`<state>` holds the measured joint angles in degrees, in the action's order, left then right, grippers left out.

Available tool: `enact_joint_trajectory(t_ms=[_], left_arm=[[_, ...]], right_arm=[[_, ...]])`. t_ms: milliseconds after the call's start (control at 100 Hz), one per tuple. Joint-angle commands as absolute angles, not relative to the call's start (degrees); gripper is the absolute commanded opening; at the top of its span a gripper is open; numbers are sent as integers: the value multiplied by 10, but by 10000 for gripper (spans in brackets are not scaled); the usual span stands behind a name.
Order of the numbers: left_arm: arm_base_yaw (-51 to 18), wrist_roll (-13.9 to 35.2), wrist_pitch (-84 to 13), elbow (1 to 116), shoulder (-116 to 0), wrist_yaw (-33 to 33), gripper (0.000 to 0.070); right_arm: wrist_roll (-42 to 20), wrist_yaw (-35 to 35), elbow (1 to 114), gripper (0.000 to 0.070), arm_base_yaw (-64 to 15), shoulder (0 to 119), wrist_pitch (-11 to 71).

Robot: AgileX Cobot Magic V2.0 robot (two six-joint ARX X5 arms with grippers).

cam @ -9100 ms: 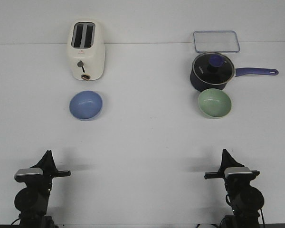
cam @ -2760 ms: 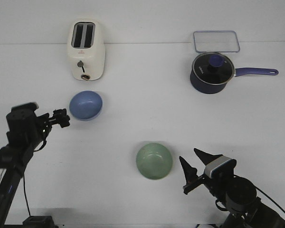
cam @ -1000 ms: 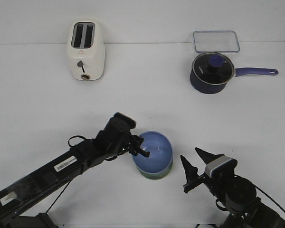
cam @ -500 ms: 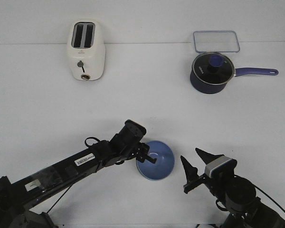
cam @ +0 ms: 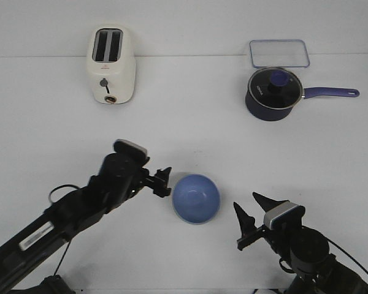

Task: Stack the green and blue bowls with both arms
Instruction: 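Open the left gripper and withdraw it toward the robot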

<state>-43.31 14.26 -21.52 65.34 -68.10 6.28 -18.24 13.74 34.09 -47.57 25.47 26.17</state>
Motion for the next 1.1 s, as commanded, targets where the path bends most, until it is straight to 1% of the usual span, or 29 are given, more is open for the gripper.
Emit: enact_joint_trajectory(t_ms=[0,90,210,280,350,390,420,450,470,490,500,510,520,530,550,570,680,760,1090], left_arm=[[-431,129,-218,632,-634,67,457],[-422,133,-202,564,-552,73,457],[-420,167,-178,453,-460,110,458],[-420,187,-168,403,-423,118,457],[-420,188,-156,367,-399,118,455],[-420,188,-149,353,-392,118,439],[-420,189,-146,346,-390,118,389],[-420,189,-146,342,-390,118,294],[-420,189,-147,341,-390,118,208],[-420,188,-149,341,-391,118,108],[-420,188,-149,341,-391,118,81],[-420,188,-149,341,-392,118,1],[-420,188,-149,341,-393,118,0],[-420,188,-149,341,-394,118,0],[-420,188,-149,341,-394,117,19],[-420,188,-148,341,-394,117,12],[-420,187,-151,341,-391,117,12],[-420,187,-151,341,-384,117,12],[-420,187,-89,341,-362,118,12]], right_arm=[[-179,140,346,410,-481,255,258],[-179,140,346,410,-481,255,263],[-179,140,346,410,-480,255,270],[-179,140,346,410,-481,255,276],[-179,140,346,410,-481,255,283],[-179,140,346,409,-481,256,286],[-179,140,346,406,-480,256,288],[-179,140,346,366,-480,256,288],[-179,140,346,300,-480,256,288],[-179,140,346,206,-480,256,288],[-179,140,346,151,-480,256,288],[-179,140,346,94,-480,256,288],[-179,140,346,36,-480,256,288],[-179,140,346,0,-480,256,288],[-178,140,346,0,-480,256,288],[-179,141,346,17,-480,256,288],[-177,145,346,12,-480,256,288],[-189,145,346,12,-481,255,294],[-185,147,346,12,-480,251,292]])
